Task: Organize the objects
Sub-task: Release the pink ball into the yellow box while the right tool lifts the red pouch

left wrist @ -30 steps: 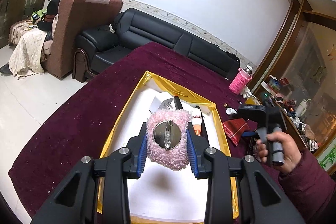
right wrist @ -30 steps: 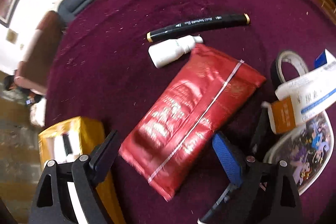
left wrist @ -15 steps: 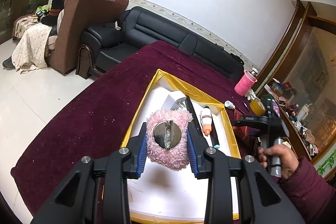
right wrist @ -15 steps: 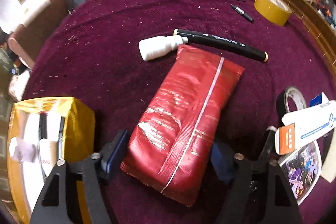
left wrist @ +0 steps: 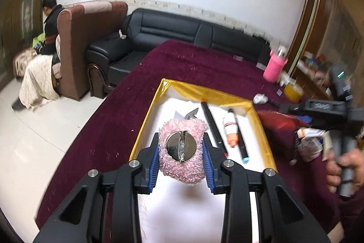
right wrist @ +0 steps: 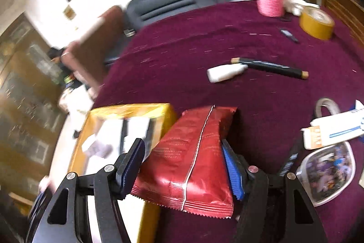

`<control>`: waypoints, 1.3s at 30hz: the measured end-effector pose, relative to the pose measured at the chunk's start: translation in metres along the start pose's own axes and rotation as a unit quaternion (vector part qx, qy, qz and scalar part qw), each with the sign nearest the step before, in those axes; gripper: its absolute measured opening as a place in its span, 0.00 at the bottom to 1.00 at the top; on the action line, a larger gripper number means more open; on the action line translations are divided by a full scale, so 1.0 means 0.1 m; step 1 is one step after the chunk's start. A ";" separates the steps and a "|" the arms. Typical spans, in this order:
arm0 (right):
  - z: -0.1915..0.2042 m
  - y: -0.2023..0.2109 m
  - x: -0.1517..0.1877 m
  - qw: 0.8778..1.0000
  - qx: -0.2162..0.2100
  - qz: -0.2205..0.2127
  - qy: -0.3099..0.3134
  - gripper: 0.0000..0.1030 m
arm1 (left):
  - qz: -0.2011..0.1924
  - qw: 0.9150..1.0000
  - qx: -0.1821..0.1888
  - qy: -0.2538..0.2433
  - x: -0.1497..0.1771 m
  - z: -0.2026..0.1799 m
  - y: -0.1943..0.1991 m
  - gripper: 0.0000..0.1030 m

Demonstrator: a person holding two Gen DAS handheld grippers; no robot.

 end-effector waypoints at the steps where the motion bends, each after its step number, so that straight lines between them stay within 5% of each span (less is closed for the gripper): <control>1: 0.05 -0.02 0.03 1.000 -0.015 0.009 0.002 0.46 | 0.022 1.000 -0.007 -0.011 -0.04 -0.01 -0.12 0.31; 4: 0.27 -0.13 0.11 0.999 -0.034 0.028 0.024 0.45 | 0.077 0.996 -0.014 -0.032 -0.11 -0.05 -0.43 0.31; 11: 0.29 -0.13 0.14 0.999 0.007 0.013 0.034 0.52 | 0.153 0.987 -0.032 -0.032 -0.19 -0.02 -0.95 0.35; 13: 0.18 -0.09 0.14 0.999 0.024 0.009 0.028 0.75 | 0.142 0.989 -0.032 -0.023 -0.21 0.01 -0.94 0.39; 15: 0.04 -0.08 0.17 0.997 0.070 0.005 0.020 0.83 | 0.127 0.992 -0.022 -0.011 -0.24 0.03 -0.87 0.60; 21: -0.24 -0.40 0.21 0.992 0.114 0.050 -0.032 0.83 | 0.066 0.998 -0.005 0.017 -0.30 0.08 -0.44 0.72; 27: -0.23 -0.76 0.29 0.976 0.211 0.046 0.021 0.90 | 0.014 0.999 -0.011 0.031 -0.22 0.15 -0.01 0.77; 29: -0.25 -0.70 0.30 0.979 0.202 0.027 0.027 0.83 | 0.008 0.999 -0.005 0.044 -0.17 0.20 0.06 0.77; 30: -0.27 -0.65 0.31 0.978 0.205 0.021 0.029 0.68 | 0.007 0.999 -0.003 0.049 -0.14 0.22 0.08 0.77; 31: -0.30 -0.61 0.31 0.981 0.192 0.022 0.026 0.63 | 0.007 0.998 -0.001 0.055 -0.11 0.24 0.09 0.77; 39: -0.59 -0.19 0.35 0.997 0.053 0.003 -0.058 0.55 | 0.001 0.996 0.005 0.089 0.11 0.36 0.22 0.77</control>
Point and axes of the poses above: each gripper's, at about its wrist camera, not at the fingertips, and y roughly against the way its jaws point, z to its left, x to its underside, the point moved 1 cm from there along -y, roughly the way its jaws point, and after that the axes turned 6 degrees about -y, right-handed, at the moved point
